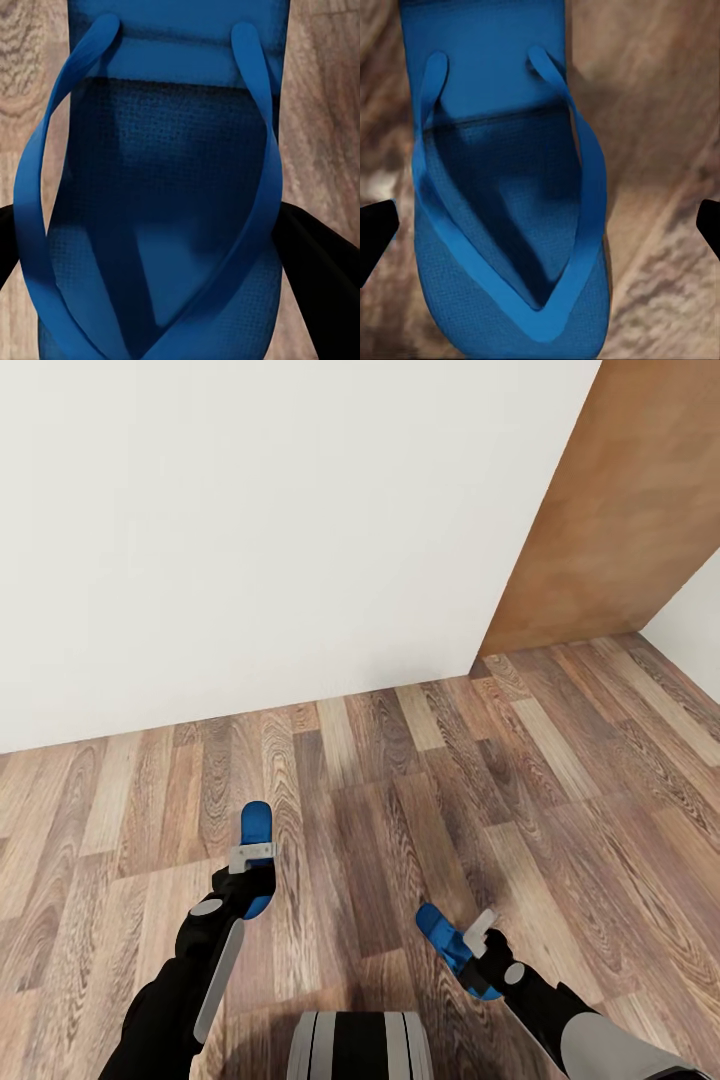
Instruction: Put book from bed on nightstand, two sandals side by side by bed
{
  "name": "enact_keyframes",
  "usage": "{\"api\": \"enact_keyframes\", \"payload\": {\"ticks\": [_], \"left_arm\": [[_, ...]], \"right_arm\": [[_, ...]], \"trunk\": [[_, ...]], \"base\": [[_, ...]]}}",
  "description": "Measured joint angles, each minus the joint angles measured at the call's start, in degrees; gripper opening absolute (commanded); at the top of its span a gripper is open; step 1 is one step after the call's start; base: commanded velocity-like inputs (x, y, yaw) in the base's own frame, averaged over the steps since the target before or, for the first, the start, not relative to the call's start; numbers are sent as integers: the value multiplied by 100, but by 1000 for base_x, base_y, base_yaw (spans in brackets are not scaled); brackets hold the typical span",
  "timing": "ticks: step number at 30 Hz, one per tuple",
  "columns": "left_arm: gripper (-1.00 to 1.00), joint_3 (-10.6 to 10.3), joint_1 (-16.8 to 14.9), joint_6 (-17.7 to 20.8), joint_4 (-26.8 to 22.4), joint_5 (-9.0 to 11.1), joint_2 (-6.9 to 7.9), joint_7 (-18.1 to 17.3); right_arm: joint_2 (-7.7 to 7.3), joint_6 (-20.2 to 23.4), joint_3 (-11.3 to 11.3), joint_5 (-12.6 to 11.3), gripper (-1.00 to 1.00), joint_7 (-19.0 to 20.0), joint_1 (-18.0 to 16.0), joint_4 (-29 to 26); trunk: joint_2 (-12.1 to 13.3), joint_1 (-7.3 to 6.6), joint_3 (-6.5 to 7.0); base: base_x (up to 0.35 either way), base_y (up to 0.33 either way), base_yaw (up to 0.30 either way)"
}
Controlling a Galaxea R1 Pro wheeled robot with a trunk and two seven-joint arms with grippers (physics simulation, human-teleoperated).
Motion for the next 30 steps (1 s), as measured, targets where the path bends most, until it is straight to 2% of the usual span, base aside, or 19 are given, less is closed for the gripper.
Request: {"api": "enact_keyframes", "payload": {"ticks": [12,30], "left_arm": [[-100,0,0,1,0,0,0,0],[-100,0,0,0,0,2,0,-2]], "right_arm": [[-9,-2,0,2,100,126,0,-1],[-15,-83,-8,-36,100,89,0,-48]], "trunk": [[0,0,0],[-24,47,-398]], "base": [[0,0,0],[0,0,0]]}}
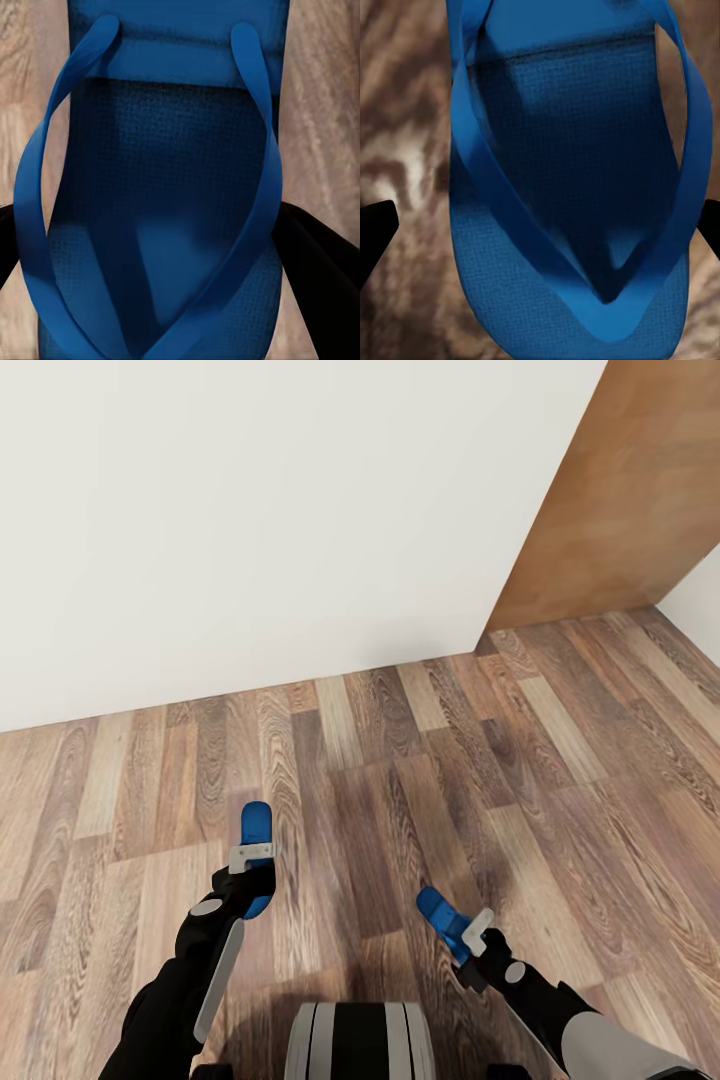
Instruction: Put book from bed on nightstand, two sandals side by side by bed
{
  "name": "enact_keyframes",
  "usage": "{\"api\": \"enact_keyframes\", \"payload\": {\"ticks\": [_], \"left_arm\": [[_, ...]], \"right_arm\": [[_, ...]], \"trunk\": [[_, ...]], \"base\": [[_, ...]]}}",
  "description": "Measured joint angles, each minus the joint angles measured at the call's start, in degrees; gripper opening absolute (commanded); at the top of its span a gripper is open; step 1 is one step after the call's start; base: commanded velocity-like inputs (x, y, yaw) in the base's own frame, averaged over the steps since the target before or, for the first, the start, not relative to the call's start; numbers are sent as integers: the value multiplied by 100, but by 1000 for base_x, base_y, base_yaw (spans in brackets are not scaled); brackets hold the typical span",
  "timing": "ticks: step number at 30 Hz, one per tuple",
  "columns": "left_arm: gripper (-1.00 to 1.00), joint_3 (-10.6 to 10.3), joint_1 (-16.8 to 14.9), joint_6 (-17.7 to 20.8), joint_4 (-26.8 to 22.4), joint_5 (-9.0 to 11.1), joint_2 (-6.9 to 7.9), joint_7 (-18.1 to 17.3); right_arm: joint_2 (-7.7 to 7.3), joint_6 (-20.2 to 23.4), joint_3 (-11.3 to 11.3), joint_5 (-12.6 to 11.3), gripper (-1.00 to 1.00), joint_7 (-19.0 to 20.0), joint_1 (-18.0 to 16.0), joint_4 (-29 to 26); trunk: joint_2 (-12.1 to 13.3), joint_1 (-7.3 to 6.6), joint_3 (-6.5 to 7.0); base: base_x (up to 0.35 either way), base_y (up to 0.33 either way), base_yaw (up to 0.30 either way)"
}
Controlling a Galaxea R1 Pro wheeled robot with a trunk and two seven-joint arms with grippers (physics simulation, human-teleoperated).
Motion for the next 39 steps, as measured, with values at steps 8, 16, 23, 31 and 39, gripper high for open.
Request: {"api": "enact_keyframes", "payload": {"ticks": [8,16,23,31,39], "left_arm": [[-100,0,0,0,0,-4,0,-1],[-100,0,0,-1,0,-2,0,2],[-100,0,0,0,0,-3,0,2],[-100,0,0,0,0,-2,0,0],[-100,-1,0,0,0,-3,0,2]], "right_arm": [[-3,-49,-10,-5,100,-17,0,-22],[-3,-51,-10,-5,100,-17,0,-23],[-3,-52,-13,3,-100,-17,0,-23],[-2,-59,-10,18,-100,-20,0,-22],[-2,-59,-10,18,-100,-20,0,-22]], "trunk": [[-4,8,-67],[-7,13,-112],[-7,13,-111],[-7,13,-112],[-7,13,-112]], "base": [[0,0,0],[0,0,0],[0,0,0],[0,0,0],[0,0,0]]}}
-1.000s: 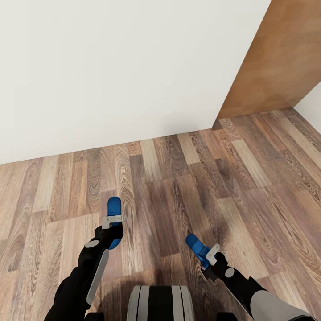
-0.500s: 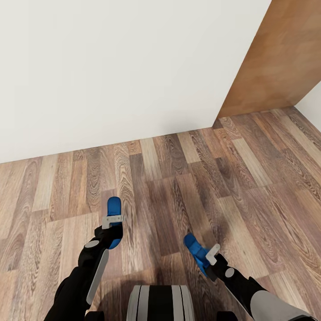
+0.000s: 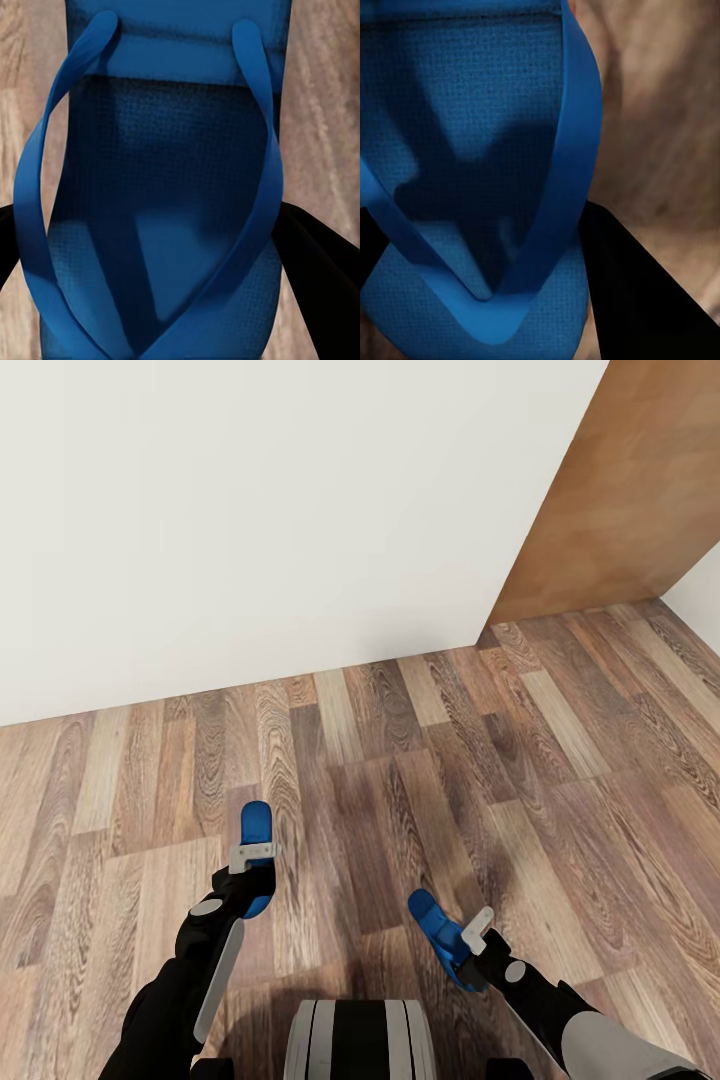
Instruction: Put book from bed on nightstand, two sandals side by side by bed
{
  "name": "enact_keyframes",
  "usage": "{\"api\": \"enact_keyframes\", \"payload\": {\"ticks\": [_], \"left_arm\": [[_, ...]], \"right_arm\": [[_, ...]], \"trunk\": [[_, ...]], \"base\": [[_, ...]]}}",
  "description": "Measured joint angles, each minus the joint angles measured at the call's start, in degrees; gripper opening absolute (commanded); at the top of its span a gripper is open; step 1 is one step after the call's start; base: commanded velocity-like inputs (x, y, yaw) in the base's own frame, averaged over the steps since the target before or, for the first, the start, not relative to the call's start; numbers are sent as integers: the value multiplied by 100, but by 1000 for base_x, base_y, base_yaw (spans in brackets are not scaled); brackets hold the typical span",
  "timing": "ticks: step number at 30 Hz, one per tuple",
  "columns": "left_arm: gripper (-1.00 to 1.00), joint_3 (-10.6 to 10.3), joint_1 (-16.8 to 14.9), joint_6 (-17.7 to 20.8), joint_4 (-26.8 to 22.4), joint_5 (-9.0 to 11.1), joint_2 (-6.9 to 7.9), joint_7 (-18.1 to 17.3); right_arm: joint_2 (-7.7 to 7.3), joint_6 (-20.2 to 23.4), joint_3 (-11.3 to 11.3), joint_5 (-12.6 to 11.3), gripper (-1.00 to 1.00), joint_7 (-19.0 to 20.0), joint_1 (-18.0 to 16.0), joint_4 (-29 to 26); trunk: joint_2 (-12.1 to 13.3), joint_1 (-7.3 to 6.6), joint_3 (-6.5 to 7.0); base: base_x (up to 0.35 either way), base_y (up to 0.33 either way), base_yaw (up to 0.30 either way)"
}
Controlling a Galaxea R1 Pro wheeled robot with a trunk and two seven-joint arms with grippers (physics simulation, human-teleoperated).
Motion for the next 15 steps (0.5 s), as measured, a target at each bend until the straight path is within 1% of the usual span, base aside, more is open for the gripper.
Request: {"api": "enact_keyframes", "payload": {"ticks": [8,15], "left_arm": [[-100,-3,0,0,0,1,0,-1],[-100,-2,0,0,-2,-1,0,-3]], "right_arm": [[0,4,-4,-10,-100,7,0,-1],[0,4,-7,-11,-100,7,-1,-2]], "trunk": [[0,0,0],[9,-18,155]], "base": [[0,0,0],[0,0,0]]}}
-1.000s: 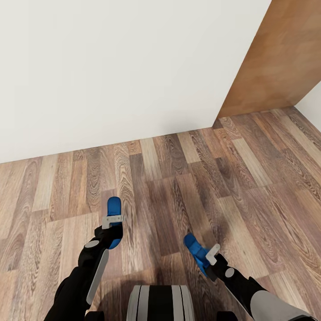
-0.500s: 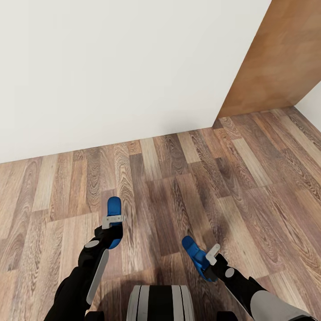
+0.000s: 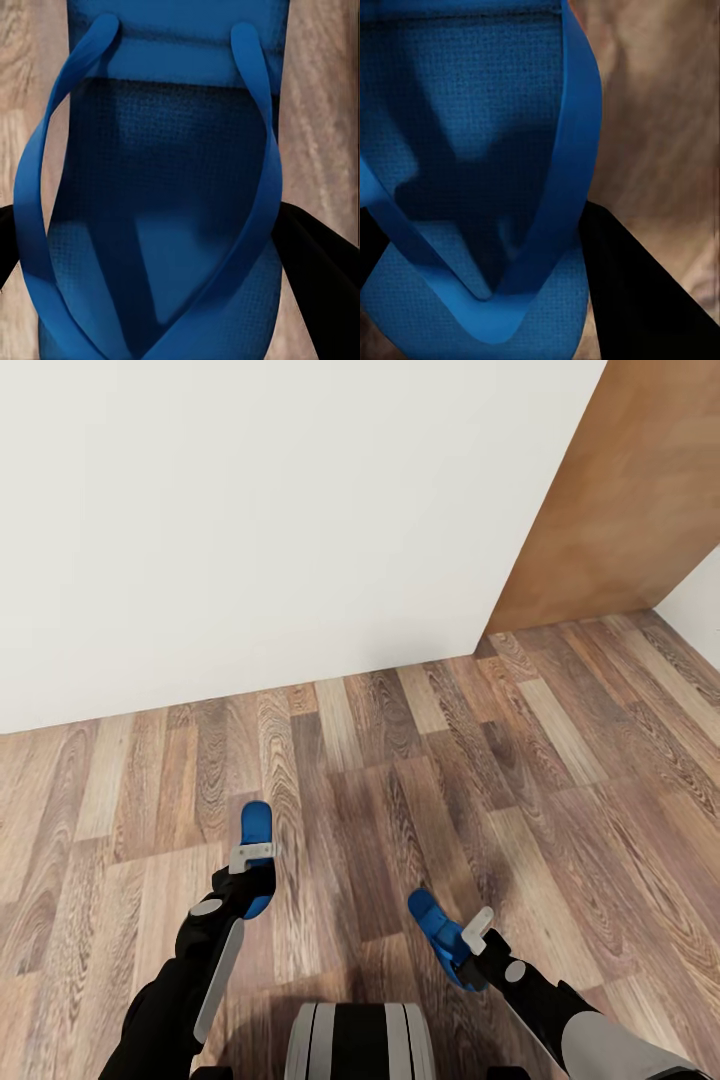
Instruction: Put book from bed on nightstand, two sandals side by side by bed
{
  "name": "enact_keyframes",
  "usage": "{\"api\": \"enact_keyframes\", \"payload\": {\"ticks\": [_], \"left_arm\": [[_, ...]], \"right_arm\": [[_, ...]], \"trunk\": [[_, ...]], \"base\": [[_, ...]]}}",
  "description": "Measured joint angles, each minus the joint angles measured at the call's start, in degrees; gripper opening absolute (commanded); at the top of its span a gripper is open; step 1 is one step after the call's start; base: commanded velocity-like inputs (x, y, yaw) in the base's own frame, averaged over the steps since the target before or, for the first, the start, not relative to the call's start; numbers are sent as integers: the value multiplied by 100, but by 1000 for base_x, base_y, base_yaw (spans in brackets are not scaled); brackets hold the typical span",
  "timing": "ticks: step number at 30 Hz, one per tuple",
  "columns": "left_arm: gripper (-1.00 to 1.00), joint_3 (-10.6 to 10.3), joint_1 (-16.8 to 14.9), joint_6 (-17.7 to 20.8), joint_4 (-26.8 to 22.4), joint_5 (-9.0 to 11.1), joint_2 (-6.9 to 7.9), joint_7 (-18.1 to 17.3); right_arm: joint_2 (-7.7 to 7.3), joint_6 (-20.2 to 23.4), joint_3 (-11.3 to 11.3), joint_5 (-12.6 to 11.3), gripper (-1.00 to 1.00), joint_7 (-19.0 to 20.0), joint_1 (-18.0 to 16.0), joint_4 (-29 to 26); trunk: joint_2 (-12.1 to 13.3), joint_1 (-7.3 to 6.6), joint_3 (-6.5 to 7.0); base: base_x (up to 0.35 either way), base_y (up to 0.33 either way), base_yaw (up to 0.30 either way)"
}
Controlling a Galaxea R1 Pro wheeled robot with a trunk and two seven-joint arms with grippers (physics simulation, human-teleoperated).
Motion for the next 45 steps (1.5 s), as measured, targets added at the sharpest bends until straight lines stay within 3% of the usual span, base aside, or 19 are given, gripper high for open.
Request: {"api": "enact_keyframes", "payload": {"ticks": [5,8,10,11,12,14,16,22,26,28,33,45], "left_arm": [[-100,2,0,32,-4,-4,0,1],[-100,-4,0,169,-11,-11,0,3],[-100,-10,0,245,-14,-13,0,5],[-100,-13,0,287,-15,-15,0,5],[-100,-14,-2,360,-16,-29,0,6],[-100,-2,-5,427,-16,-46,0,8],[-100,4,-21,464,-16,-48,0,8],[-100,8,-42,485,-25,-55,-7,11],[-100,123,13,428,-423,-48,51,0],[-100,166,223,408,-829,-14,142,-22],[-100,111,377,391,-1021,1,200,-37],[-100,17,398,459,-1046,-32,204,-35]], "right_arm": [[11,27,-40,-21,-100,-10,0,-8],[21,66,-207,-124,-100,-181,-2,-77],[27,94,-534,-304,-100,-425,-1,-192],[30,122,-882,-429,-100,-604,-2,-303],[23,324,-1481,-646,-100,-844,-3,-518],[18,792,-1876,-815,-100,-1008,-3,-797],[24,1202,-2016,-856,-100,-1052,-3,-1160],[62,2414,-2124,-1040,-100,-1097,36,-2802],[145,2687,-2126,-1163,-100,-1111,65,-3313],[177,2775,-2131,-1203,-100,-1113,89,-3603],[191,2812,-2133,-1223,-100,-1113,128,-3751],[197,2841,-2126,-1199,-100,-1113,139,-3836]], "trunk": [[7,-13,111],[11,-21,178],[13,-26,222],[15,-29,244],[16,-31,267],[19,-36,311],[21,-41,355],[29,-57,488],[35,-67,577],[37,-72,621],[44,-85,732],[60,-116,1032]], "base": [[0,0,0],[0,0,0],[0,0,0],[0,0,0],[0,0,0],[0,0,0],[0,0,0],[0,0,0],[0,0,0],[0,0,0],[0,0,8],[0,0,220]]}}
